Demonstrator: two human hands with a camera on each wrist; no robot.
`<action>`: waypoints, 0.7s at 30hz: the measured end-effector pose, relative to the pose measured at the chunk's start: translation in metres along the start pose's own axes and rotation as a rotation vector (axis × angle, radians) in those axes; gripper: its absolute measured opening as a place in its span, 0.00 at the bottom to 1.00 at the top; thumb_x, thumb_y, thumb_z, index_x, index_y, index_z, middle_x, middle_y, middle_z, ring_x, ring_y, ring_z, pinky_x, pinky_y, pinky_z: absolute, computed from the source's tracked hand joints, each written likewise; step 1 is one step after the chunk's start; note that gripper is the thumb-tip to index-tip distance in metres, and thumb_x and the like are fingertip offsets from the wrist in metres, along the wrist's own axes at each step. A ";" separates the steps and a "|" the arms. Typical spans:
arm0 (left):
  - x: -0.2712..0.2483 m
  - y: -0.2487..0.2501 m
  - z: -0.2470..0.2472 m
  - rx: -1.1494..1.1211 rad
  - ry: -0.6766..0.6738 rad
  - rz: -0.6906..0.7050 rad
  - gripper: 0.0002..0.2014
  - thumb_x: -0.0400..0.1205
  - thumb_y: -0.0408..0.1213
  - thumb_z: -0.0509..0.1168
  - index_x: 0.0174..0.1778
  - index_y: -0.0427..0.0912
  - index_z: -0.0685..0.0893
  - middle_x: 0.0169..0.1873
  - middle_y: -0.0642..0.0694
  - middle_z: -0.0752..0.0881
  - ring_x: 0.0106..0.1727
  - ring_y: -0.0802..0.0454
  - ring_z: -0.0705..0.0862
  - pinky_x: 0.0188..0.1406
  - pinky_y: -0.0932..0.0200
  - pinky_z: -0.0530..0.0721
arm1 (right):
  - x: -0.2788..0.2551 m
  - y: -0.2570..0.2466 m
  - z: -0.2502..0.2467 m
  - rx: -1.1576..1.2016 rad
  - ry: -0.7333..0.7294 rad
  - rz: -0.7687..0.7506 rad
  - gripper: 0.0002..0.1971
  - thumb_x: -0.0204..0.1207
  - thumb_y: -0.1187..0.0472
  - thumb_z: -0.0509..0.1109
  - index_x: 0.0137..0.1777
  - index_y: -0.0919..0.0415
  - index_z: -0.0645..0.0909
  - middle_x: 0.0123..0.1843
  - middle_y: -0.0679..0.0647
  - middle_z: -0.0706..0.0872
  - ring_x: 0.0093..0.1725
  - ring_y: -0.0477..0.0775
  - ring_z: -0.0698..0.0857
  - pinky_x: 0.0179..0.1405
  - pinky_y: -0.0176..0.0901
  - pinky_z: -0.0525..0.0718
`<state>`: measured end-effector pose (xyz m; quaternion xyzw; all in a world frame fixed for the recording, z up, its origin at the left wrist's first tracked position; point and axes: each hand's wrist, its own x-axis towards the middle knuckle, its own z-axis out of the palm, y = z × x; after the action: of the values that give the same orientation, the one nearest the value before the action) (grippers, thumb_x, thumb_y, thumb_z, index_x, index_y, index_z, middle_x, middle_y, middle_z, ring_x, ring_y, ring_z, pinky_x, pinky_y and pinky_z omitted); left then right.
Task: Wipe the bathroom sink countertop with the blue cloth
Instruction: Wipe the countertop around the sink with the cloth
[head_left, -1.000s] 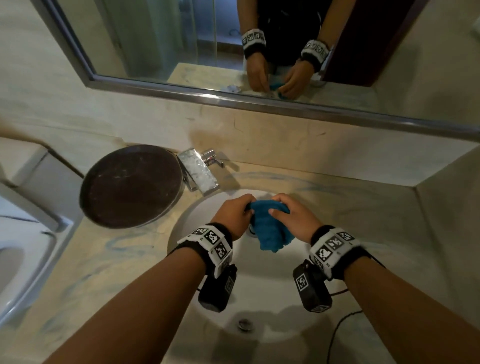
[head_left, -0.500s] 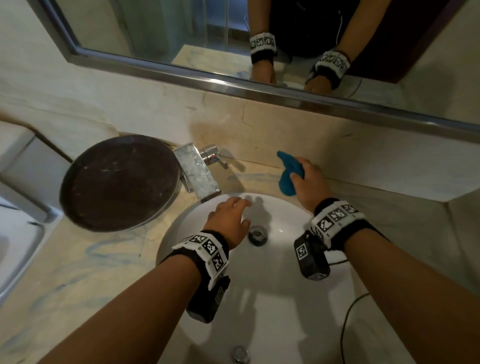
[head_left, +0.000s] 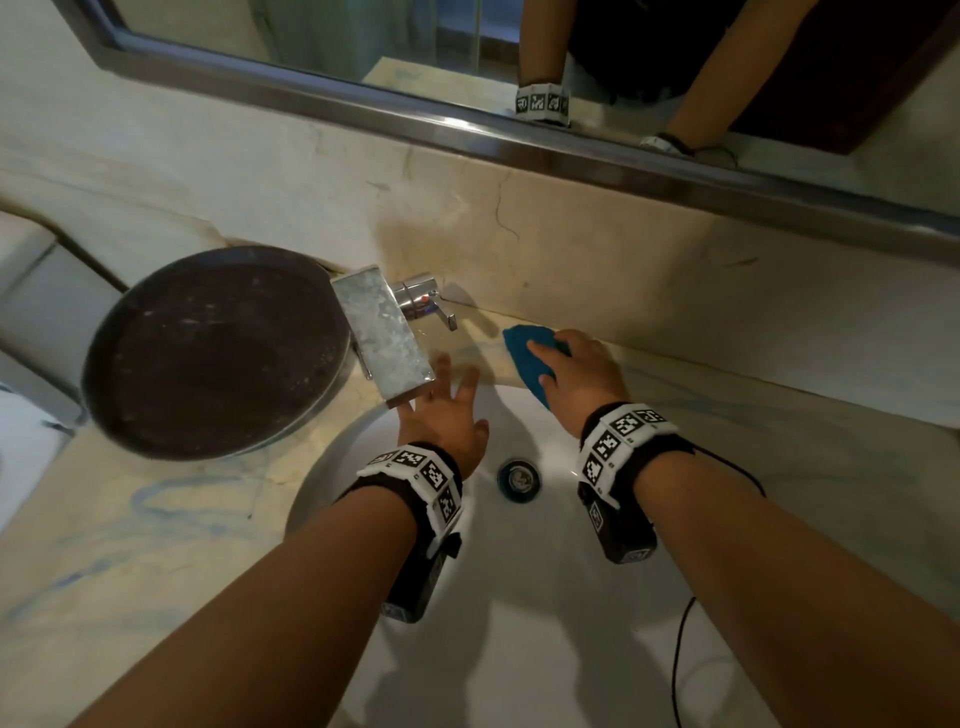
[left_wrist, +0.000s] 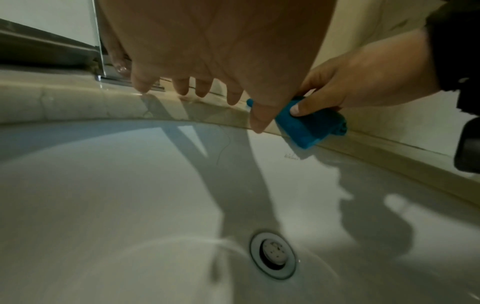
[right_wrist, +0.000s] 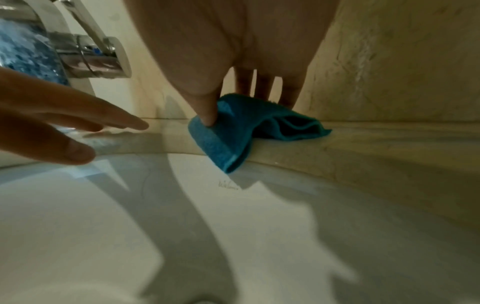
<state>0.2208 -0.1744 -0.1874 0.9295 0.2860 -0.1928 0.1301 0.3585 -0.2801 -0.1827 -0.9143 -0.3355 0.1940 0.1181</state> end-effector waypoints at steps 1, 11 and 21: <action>0.001 -0.001 0.002 0.007 -0.009 -0.002 0.33 0.86 0.53 0.48 0.82 0.53 0.37 0.81 0.42 0.32 0.83 0.39 0.37 0.78 0.31 0.47 | 0.002 0.000 0.001 0.033 0.027 0.001 0.20 0.82 0.59 0.60 0.74 0.49 0.70 0.75 0.55 0.66 0.73 0.60 0.67 0.73 0.54 0.68; 0.003 -0.002 0.003 0.027 0.016 0.012 0.34 0.85 0.53 0.50 0.82 0.55 0.38 0.82 0.43 0.35 0.83 0.38 0.39 0.77 0.29 0.47 | 0.009 -0.013 -0.002 0.637 0.280 0.176 0.10 0.69 0.59 0.69 0.34 0.51 0.69 0.43 0.55 0.72 0.44 0.55 0.74 0.45 0.51 0.77; 0.001 -0.010 0.007 -0.036 0.062 0.041 0.36 0.83 0.45 0.56 0.83 0.50 0.42 0.83 0.44 0.37 0.83 0.43 0.41 0.80 0.35 0.46 | 0.020 -0.044 0.020 -0.099 0.043 -0.313 0.26 0.81 0.66 0.58 0.77 0.46 0.65 0.81 0.50 0.61 0.74 0.60 0.63 0.76 0.44 0.62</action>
<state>0.2140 -0.1685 -0.1954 0.9383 0.2741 -0.1559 0.1420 0.3393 -0.2323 -0.1907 -0.8595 -0.4802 0.1368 0.1089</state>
